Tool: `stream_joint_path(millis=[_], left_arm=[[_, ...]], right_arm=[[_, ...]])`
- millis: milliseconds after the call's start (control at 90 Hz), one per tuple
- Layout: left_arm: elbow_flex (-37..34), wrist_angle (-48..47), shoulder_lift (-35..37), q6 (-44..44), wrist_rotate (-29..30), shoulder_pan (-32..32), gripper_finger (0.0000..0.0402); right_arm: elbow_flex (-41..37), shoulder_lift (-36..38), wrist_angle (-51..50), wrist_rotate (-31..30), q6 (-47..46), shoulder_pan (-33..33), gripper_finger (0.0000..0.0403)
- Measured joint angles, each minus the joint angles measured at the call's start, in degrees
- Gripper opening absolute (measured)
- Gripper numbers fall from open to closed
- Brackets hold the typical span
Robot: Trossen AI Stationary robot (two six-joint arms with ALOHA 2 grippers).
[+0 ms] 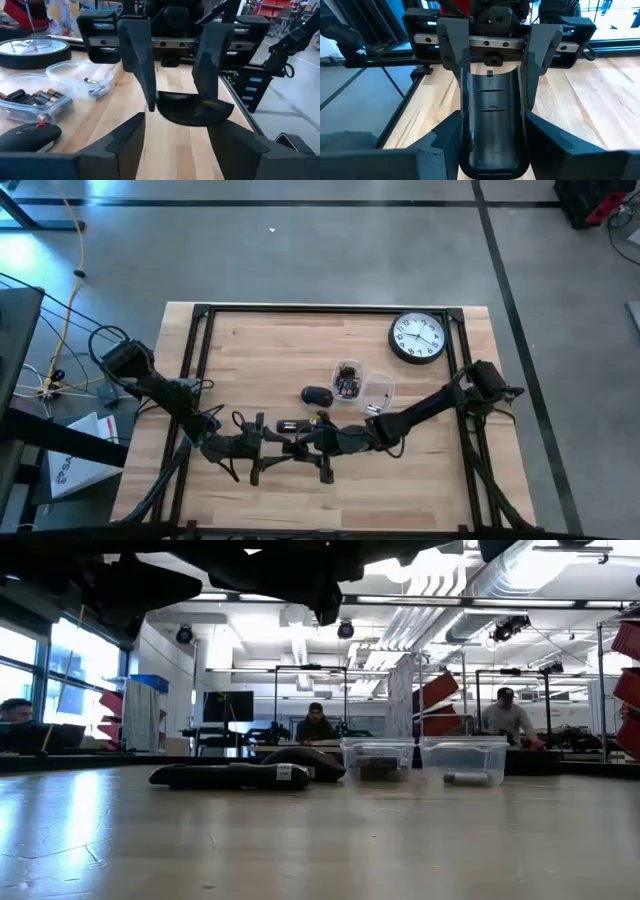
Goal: Insert battery
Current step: Close the black cover
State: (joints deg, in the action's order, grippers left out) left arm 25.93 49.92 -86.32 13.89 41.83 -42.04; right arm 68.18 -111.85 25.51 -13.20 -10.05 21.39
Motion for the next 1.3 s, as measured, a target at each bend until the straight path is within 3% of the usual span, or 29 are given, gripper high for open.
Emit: stream_joint_path(millis=[456,733,933,1300], left_arm=[[0.1,8.1,0.1,-9.0,-2.1,-0.6,0.0216],[0.0,21.5,0.1,-20.2,-1.3,-1.9,0.0216],[0.0,30.2,0.0,-26.7,-4.8,-1.2,0.0216],[2.8,31.0,0.1,-29.8,-8.6,2.3,0.0216]], right_arm=[[-0.1,0.0,6.8,0.4,1.0,0.1,0.0151],[0.0,0.2,15.7,0.2,3.0,0.1,0.0151],[0.0,0.2,19.3,-0.1,4.8,0.0,0.0151],[0.0,0.1,24.2,-1.3,9.2,-0.2,0.0151]])
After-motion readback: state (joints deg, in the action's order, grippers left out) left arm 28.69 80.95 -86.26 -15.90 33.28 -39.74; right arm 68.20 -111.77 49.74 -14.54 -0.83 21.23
